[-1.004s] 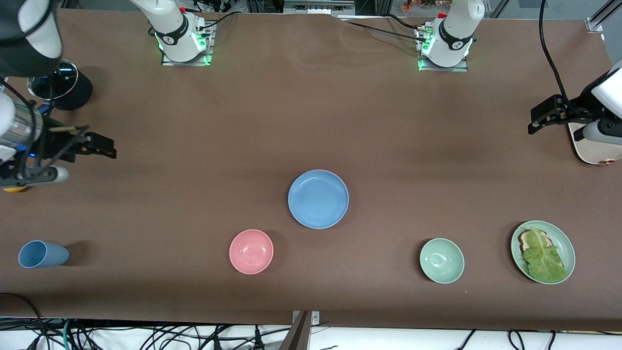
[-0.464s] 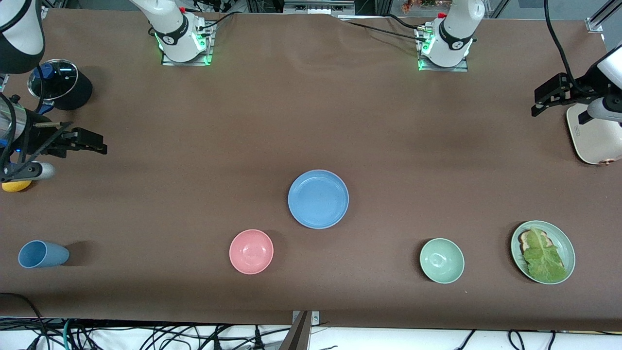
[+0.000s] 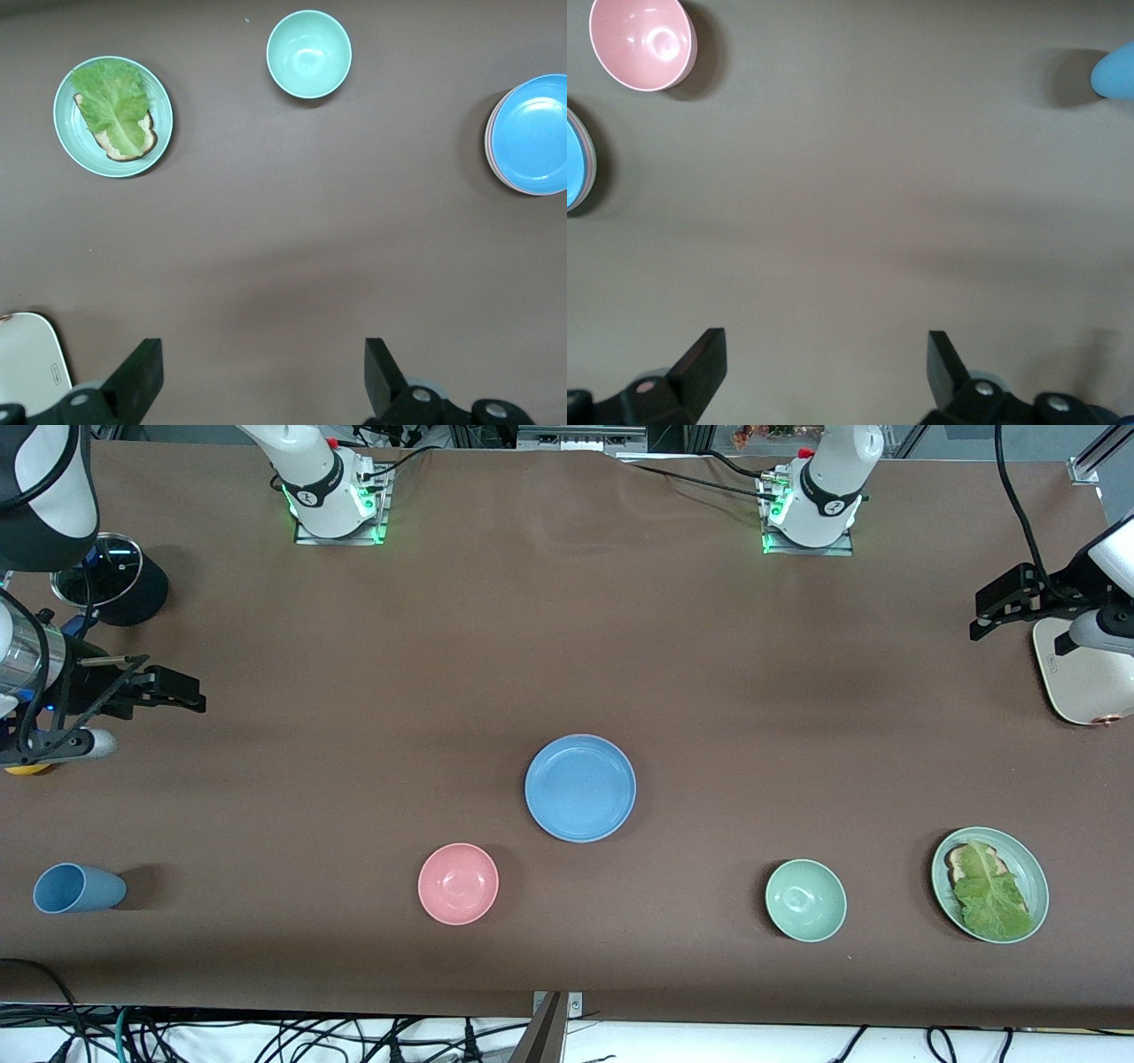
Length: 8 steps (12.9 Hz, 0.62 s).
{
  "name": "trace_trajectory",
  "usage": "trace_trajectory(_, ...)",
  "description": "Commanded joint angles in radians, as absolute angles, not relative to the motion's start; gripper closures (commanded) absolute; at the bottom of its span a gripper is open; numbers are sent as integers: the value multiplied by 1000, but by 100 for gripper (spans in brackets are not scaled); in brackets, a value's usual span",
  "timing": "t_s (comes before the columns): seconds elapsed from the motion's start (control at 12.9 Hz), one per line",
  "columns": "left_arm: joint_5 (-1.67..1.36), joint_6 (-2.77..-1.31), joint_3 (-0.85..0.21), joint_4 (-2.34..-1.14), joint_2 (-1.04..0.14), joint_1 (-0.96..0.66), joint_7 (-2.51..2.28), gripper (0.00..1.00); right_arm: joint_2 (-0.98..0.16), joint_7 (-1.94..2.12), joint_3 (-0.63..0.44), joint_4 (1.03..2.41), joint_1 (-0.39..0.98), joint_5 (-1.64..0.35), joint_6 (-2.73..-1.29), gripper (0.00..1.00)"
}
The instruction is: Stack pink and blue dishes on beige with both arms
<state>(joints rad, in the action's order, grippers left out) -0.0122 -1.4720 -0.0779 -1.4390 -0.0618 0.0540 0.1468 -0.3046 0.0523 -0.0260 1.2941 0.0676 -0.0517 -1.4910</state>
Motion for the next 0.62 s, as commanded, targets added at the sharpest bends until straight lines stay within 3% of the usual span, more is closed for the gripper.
trace_trajectory(0.0,18,-1468,-81,-1431,-72,58,175,0,-220,58,-31,1313,64,-52,-1425,0)
trace_trajectory(0.23,15,-1467,-80,-1431,-78,64,173,0,-213,63,-29,1315,66,-26,-1425,0)
trace_trajectory(0.54,15,-1468,-81,-1430,-83,69,175,0,-85,54,-26,1522,77,8,-1531,0)
